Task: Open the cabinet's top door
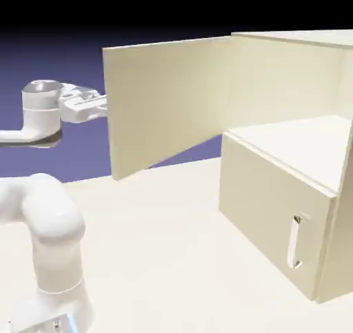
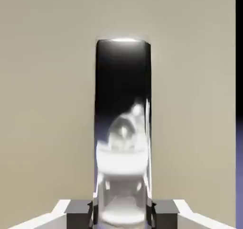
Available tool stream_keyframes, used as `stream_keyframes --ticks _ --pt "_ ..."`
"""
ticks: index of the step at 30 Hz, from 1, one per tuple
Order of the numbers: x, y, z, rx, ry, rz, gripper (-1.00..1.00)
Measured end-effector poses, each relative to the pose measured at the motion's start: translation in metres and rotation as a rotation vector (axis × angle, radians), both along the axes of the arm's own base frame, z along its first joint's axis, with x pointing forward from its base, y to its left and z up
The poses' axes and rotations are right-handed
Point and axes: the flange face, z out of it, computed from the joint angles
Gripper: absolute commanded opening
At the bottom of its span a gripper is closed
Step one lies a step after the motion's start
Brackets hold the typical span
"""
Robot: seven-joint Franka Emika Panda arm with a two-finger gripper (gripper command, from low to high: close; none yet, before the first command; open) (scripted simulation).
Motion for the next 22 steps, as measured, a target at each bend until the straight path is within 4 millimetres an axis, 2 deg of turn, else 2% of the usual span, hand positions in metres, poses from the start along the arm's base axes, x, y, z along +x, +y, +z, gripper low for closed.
stream_keyframes --ticks 11,22 --pt "-0.003 0.103 0.000 0.000 0.000 -0.213 -1.00" --pt "0.011 0.187 0.000 0.000 0.000 -0.390 -1.00"
